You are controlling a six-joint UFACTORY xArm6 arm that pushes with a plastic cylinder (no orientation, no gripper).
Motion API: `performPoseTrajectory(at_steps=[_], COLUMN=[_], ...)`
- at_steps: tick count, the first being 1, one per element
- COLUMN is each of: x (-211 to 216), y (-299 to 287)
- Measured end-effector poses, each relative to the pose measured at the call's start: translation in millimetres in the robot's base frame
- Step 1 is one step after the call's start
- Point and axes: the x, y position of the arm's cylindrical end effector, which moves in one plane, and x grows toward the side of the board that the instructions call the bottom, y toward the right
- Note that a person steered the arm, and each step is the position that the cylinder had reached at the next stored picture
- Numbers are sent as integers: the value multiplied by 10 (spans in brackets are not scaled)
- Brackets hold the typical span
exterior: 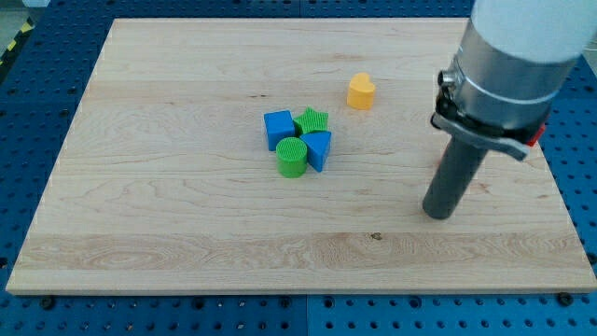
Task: Push red circle to the bottom of red star
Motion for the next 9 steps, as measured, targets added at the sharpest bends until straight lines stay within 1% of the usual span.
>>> performPoseTrajectory(at_steps=[1,3,5,6,8,9], x=[54,-114,-139,-284,-798,-832], y=[0,-24,-83,-44,-8,137])
